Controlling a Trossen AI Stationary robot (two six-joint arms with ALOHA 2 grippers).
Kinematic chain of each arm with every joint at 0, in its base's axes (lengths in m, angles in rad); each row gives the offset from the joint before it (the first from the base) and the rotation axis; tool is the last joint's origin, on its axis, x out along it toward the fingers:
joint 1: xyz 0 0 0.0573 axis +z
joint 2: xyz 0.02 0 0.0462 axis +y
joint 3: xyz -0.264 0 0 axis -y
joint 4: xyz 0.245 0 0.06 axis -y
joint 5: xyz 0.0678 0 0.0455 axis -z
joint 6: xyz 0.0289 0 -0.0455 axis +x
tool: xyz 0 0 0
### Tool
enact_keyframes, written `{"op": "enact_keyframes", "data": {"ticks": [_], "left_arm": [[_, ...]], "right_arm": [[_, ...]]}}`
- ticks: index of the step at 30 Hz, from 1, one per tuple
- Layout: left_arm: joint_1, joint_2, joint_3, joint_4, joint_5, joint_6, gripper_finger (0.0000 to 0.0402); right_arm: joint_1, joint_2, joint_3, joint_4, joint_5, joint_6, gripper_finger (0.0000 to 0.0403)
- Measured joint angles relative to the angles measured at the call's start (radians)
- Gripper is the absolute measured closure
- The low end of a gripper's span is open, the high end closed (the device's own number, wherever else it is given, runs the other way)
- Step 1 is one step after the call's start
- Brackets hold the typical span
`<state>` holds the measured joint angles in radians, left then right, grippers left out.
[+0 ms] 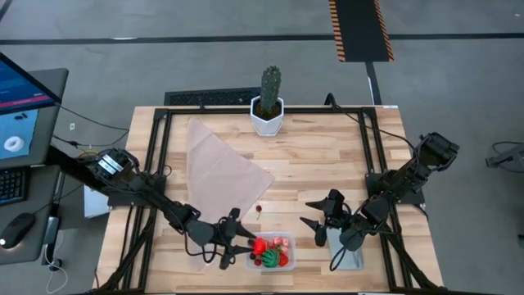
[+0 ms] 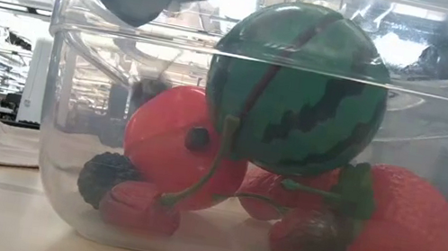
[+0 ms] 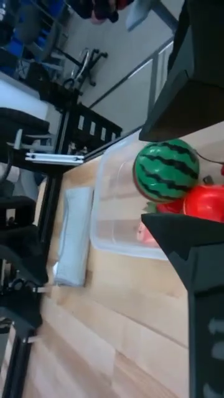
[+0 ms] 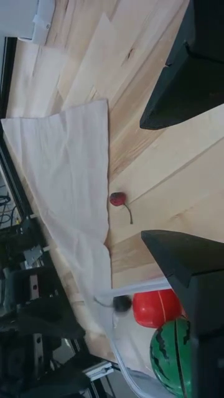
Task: Pick and placing Produce into tupperware
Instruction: Put the red cherry into the transparent bin
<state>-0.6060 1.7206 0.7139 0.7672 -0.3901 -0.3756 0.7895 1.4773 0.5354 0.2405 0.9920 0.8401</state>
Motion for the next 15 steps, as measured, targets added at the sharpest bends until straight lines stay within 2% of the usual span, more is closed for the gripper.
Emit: {"op": "enact_keyframes", "data": {"ticks": [5, 8, 12, 15], "left_arm": [[0.000, -0.013, -0.001, -0.001, -0.012, 0.065, 0.0208], [-0.001, -0.050, -0.001, -0.018, -0.089, 0.122, 0.0208], [0.034, -0.134, -0.001, -0.209, -0.221, 0.161, 0.0208], [0.094, -0.187, -0.001, -0.402, -0.270, 0.081, 0.0207]], "right_arm": [[0.000, 0.000, 0.000, 0.000, 0.000, 0.000, 0.0101], [0.000, 0.000, 0.000, 0.000, 0.000, 0.000, 0.0101], [0.000, 0.000, 0.000, 0.000, 0.000, 0.001, 0.0101], [0.000, 0.000, 0.000, 0.000, 0.000, 0.000, 0.0101]]}}
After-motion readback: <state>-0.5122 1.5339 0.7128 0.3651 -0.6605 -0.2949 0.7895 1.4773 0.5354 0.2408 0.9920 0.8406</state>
